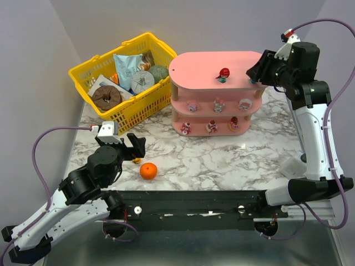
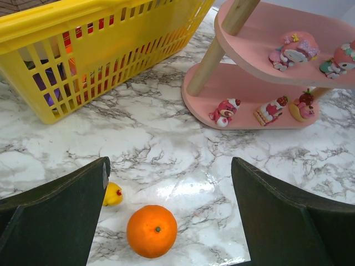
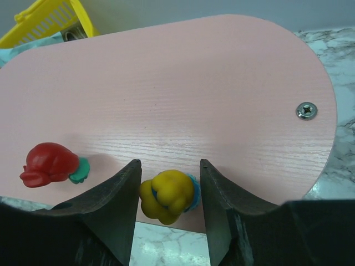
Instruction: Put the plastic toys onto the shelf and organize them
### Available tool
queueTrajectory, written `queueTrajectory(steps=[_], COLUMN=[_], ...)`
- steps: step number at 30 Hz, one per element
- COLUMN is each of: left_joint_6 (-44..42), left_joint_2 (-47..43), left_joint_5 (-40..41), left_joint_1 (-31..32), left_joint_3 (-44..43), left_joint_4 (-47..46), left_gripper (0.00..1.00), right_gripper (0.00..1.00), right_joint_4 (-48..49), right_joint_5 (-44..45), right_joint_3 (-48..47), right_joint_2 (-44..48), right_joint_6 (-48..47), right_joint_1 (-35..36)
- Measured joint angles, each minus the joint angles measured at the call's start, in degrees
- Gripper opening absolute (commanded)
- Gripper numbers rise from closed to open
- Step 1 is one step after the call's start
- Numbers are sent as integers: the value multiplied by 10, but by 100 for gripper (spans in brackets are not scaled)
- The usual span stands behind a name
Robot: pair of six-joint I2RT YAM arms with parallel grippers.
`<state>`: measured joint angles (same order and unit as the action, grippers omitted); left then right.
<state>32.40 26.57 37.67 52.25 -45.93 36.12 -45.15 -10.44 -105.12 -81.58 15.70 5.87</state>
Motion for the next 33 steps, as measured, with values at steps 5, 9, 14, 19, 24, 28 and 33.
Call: queueTrajectory(steps=[5,9,14,19,24,28,33], left_joint_6=[0,0,0,0,0,0,0], left_joint_2=[0,0,0,0,-2,-2,-2], left_joint_5=[0,0,0,0,0,0,0], left_joint_1=[0,0,0,0,0,0,0], left_joint_3=[0,0,0,0,0,0,0], left_joint_4=[0,0,0,0,0,0,0], left_gripper=[99,99,99,99,99,99,99], right_gripper=[83,91,92,84,74,65,46], right_joint_4=[5,19,30,41,47,51,57], right_joint_5=[0,-3,-6,-7,-5,10,23], right_joint_3=[5,34,41,49,79,119,167], right_joint_2=[2,19,40,66,103,137,176], right_joint_6=[-10,-16,-22,-22,-8,10,27], right_joint_1=[0,0,0,0,0,0,0])
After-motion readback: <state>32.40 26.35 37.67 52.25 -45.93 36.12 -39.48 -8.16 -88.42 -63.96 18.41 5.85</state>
